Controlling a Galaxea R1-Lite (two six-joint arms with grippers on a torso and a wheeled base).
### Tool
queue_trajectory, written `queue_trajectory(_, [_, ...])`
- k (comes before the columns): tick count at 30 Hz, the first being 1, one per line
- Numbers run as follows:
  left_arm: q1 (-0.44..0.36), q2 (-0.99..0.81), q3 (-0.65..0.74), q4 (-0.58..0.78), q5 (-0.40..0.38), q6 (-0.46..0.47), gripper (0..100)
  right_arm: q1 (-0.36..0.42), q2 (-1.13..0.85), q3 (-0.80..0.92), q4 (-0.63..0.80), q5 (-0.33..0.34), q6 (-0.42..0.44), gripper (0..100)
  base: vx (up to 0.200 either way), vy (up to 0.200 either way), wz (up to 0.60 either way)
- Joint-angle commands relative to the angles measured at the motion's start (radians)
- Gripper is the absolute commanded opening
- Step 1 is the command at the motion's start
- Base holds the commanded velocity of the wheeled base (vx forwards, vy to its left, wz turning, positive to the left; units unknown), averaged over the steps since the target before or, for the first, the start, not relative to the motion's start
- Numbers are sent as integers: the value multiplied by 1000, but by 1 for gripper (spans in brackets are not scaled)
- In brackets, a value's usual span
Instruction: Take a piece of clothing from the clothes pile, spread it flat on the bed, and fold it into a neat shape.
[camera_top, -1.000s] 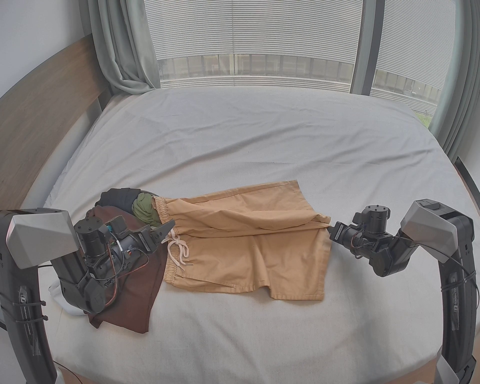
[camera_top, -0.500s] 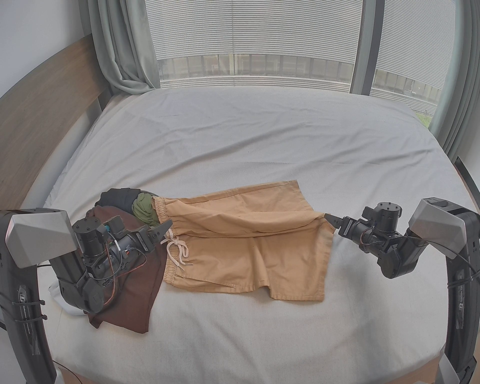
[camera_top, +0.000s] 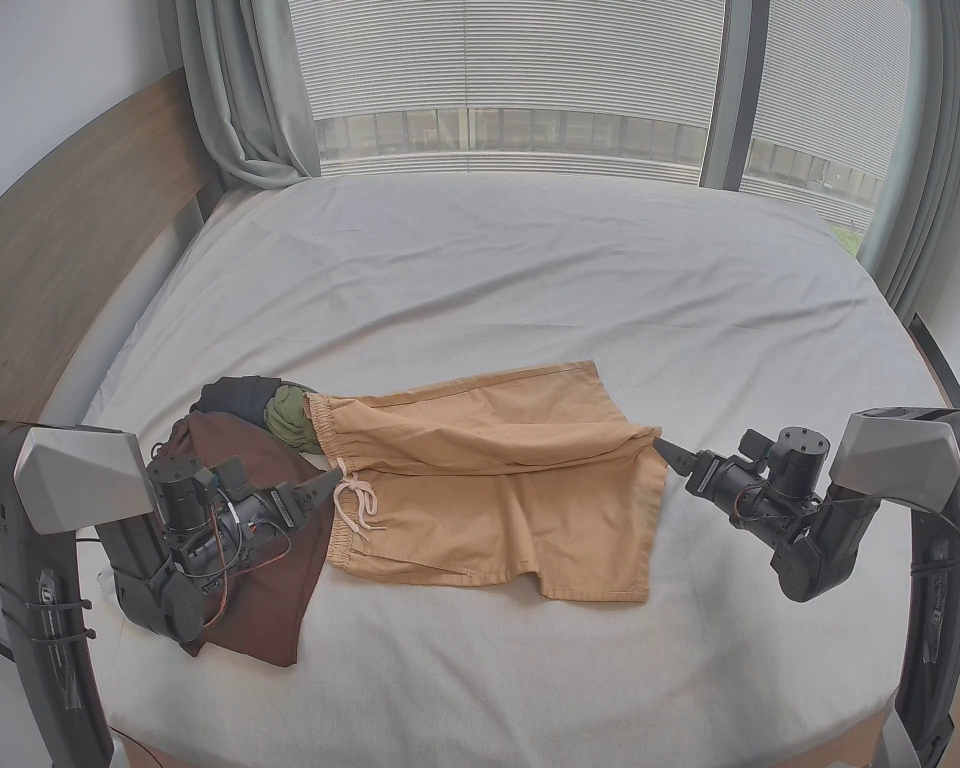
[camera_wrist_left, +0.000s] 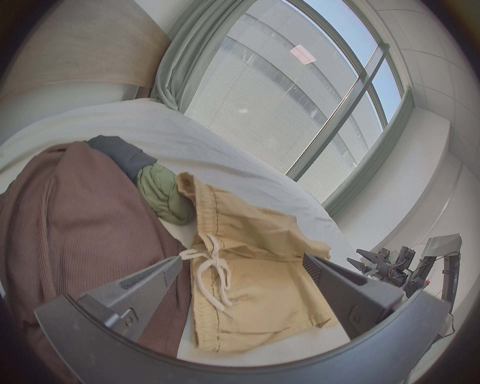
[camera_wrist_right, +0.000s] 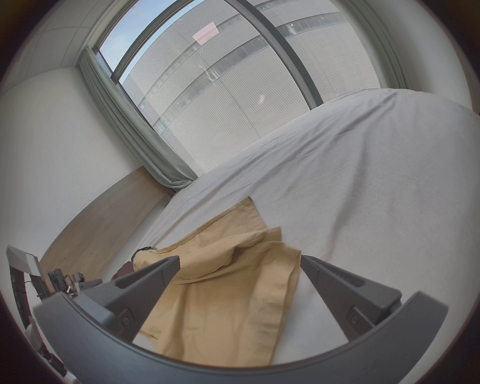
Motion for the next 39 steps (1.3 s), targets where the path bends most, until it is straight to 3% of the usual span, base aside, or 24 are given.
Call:
queue_trajectory(1, [-1,24,25,2,0,-2,100,14,14,20,-15,1,6,100,0,0,0])
queue_trajectory(10, [-6,86,22,5,2,-47,100,29,2,34,-23,1,6,100,0,0,0])
queue_trajectory(39, [-69,208,30,-3,8,-67,100,30,17,25,-24,1,9,100,0,0,0])
